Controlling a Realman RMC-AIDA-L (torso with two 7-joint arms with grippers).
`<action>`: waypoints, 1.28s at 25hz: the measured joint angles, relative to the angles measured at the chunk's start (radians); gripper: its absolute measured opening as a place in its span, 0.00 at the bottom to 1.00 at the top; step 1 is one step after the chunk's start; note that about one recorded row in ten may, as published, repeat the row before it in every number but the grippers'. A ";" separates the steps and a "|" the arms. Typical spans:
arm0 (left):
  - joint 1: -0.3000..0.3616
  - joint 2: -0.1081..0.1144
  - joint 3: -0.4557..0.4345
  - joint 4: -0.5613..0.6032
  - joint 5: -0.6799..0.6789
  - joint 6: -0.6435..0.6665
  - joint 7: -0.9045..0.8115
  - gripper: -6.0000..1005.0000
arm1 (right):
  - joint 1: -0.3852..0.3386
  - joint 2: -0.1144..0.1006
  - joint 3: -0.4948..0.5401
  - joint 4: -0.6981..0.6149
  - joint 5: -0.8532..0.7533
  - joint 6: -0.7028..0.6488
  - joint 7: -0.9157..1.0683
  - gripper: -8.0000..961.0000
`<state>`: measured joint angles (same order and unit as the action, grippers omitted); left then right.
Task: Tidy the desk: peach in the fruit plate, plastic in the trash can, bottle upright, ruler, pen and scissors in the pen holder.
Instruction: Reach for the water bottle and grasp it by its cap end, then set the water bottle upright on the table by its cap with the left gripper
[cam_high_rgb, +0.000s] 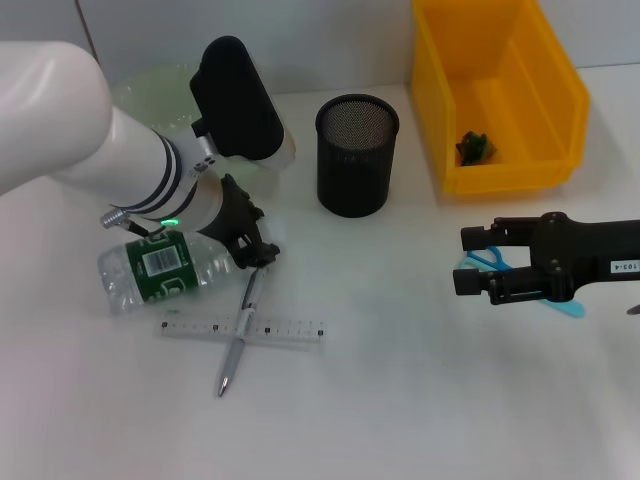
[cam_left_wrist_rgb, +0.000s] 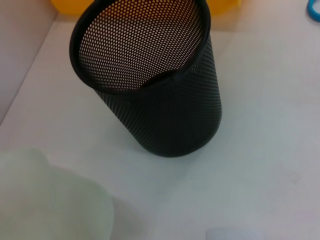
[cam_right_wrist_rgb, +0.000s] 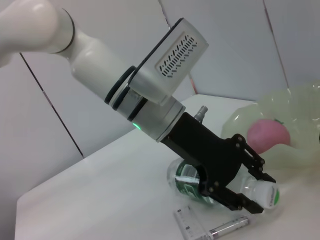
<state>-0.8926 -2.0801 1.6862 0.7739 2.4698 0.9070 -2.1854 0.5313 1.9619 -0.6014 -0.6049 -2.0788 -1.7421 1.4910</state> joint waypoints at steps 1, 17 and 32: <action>0.002 0.000 -0.002 0.003 0.000 -0.001 -0.003 0.51 | 0.000 0.000 0.000 0.000 0.000 0.000 0.000 0.84; 0.150 0.011 -0.074 0.305 0.011 0.173 -0.028 0.45 | -0.001 0.000 0.001 0.001 0.000 0.002 0.000 0.84; 0.256 0.013 -0.230 0.520 0.058 0.253 -0.026 0.45 | 0.000 -0.003 0.007 -0.004 0.000 0.001 0.016 0.84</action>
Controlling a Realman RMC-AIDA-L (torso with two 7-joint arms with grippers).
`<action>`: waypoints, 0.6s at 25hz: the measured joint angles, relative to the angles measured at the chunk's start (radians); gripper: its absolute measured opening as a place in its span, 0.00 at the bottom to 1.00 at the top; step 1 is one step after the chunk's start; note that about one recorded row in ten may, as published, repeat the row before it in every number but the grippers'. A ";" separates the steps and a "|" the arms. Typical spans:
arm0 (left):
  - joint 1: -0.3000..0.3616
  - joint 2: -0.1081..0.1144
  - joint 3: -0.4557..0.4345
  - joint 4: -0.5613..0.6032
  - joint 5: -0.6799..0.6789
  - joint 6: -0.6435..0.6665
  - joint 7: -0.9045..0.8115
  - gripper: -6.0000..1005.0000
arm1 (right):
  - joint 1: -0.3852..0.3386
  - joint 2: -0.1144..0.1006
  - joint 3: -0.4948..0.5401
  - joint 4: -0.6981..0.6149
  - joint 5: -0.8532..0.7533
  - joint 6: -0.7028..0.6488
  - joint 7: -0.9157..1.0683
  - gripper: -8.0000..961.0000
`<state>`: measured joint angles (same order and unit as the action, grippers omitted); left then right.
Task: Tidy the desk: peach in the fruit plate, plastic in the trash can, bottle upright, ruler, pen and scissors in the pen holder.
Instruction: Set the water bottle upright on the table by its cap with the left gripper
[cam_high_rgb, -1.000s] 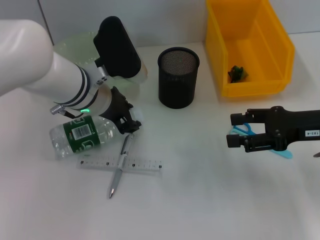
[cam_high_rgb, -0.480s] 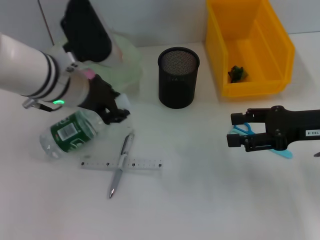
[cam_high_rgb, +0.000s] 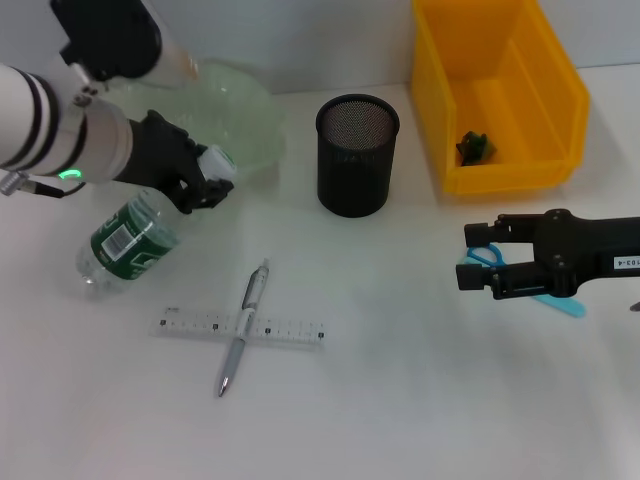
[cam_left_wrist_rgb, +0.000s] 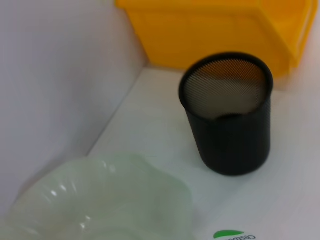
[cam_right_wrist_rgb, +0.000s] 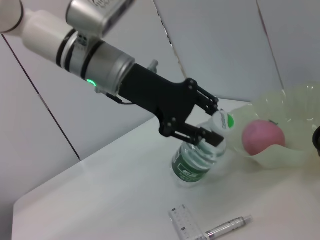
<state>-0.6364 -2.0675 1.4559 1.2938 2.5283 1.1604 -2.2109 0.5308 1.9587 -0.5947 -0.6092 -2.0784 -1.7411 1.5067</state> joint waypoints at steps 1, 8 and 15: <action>0.006 0.000 -0.016 0.011 -0.014 0.005 -0.002 0.45 | 0.000 0.000 0.000 -0.001 0.000 0.000 0.001 0.84; 0.028 0.000 -0.117 0.033 -0.127 0.035 0.008 0.44 | 0.006 -0.003 0.001 -0.003 0.000 0.000 0.008 0.83; 0.055 0.001 -0.186 0.036 -0.221 0.040 0.049 0.44 | 0.009 -0.004 0.001 -0.003 0.000 0.003 0.009 0.83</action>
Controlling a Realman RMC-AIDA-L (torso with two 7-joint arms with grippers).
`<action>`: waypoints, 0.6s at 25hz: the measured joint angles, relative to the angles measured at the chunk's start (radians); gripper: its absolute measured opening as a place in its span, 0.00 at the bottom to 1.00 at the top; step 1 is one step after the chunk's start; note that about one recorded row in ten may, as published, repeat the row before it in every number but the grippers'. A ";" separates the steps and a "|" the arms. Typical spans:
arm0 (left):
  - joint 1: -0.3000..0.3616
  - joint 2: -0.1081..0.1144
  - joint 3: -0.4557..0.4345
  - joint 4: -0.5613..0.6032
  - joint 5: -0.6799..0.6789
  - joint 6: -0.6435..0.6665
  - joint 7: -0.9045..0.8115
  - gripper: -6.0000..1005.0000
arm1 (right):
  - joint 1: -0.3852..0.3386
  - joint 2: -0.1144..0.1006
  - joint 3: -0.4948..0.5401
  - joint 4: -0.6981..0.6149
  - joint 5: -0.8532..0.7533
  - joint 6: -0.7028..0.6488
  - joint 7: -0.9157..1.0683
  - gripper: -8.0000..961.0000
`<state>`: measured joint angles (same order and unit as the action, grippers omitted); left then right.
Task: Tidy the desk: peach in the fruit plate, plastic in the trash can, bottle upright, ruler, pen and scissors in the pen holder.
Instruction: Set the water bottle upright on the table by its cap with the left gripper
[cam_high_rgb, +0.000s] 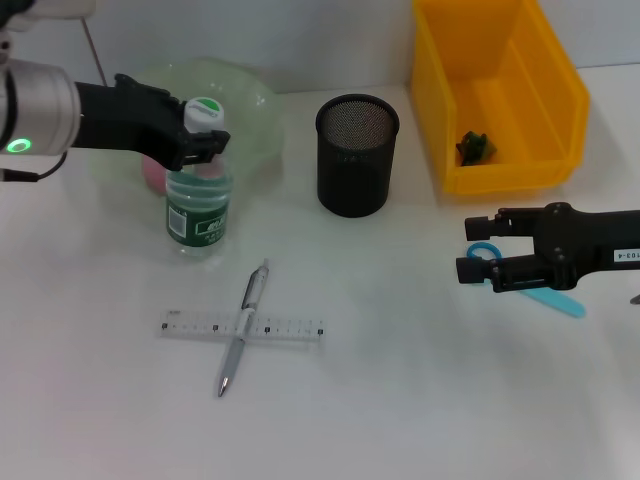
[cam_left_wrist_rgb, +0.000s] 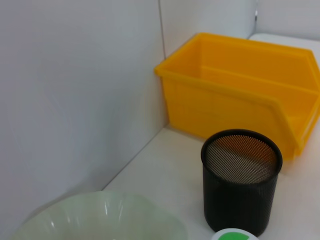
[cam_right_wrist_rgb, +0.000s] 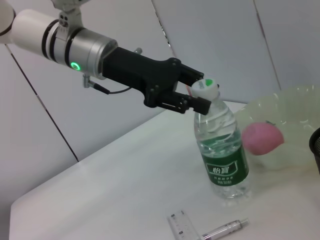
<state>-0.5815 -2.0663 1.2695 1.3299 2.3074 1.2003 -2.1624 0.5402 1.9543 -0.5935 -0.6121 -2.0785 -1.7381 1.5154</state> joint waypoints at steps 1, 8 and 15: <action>0.000 0.000 0.000 0.000 0.000 0.000 0.000 0.44 | 0.000 0.000 0.000 0.000 0.000 0.001 0.000 0.83; 0.034 0.002 -0.059 -0.001 -0.053 0.036 0.034 0.44 | 0.001 0.000 -0.003 0.000 0.000 0.007 0.000 0.83; 0.055 0.003 -0.087 0.001 -0.066 0.050 0.045 0.46 | 0.003 0.000 -0.005 0.000 0.002 0.008 0.002 0.83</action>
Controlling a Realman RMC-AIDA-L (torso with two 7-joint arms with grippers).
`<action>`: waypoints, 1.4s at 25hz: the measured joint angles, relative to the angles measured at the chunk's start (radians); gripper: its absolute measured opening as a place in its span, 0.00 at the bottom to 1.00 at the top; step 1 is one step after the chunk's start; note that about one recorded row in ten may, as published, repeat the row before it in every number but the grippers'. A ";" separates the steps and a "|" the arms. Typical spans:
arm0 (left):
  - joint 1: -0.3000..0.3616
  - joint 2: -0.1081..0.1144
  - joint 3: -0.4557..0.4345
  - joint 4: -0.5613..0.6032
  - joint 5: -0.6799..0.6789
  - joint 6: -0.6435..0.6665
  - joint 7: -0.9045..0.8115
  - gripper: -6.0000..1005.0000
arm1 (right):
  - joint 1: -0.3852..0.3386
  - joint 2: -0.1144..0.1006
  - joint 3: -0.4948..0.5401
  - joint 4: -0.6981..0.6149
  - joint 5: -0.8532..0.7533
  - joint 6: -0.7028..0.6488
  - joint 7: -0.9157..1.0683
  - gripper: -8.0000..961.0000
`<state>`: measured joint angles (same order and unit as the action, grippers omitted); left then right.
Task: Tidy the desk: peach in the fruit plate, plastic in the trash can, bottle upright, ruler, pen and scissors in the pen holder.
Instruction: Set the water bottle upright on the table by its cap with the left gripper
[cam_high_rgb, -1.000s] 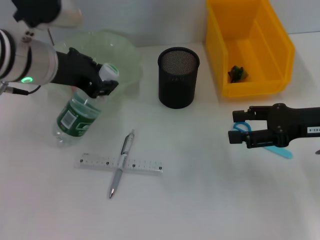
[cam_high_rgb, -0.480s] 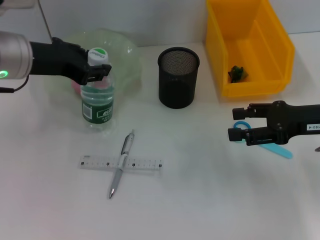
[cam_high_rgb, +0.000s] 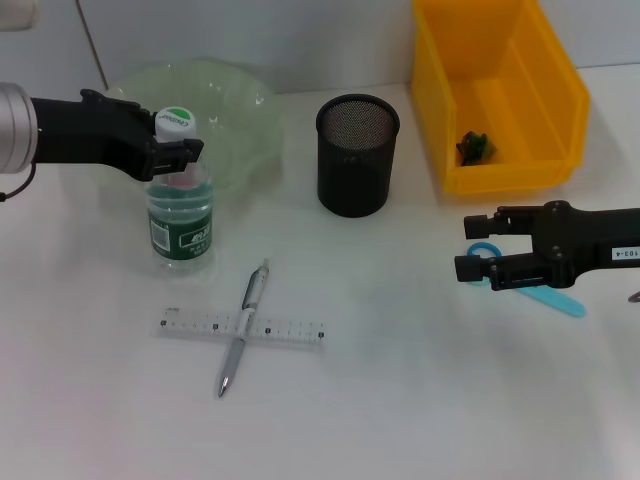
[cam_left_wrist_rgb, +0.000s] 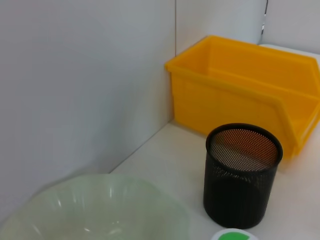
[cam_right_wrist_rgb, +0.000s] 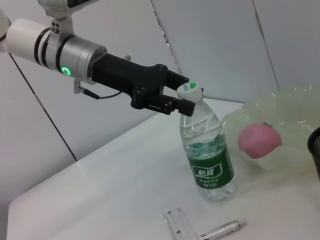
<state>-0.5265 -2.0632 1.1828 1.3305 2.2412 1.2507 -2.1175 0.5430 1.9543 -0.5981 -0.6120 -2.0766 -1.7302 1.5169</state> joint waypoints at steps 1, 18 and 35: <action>0.001 0.000 -0.001 -0.002 -0.002 0.003 0.000 0.46 | 0.000 0.000 0.000 0.000 0.000 0.000 0.000 0.83; 0.045 -0.001 -0.054 -0.011 -0.141 0.010 0.053 0.49 | -0.002 0.000 0.003 0.000 -0.002 -0.004 0.002 0.84; 0.065 -0.006 -0.045 -0.067 -0.174 0.000 0.123 0.51 | -0.002 -0.002 -0.002 -0.003 -0.002 -0.008 0.004 0.84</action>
<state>-0.4616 -2.0692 1.1378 1.2634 2.0670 1.2511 -1.9949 0.5414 1.9526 -0.5999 -0.6152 -2.0786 -1.7380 1.5205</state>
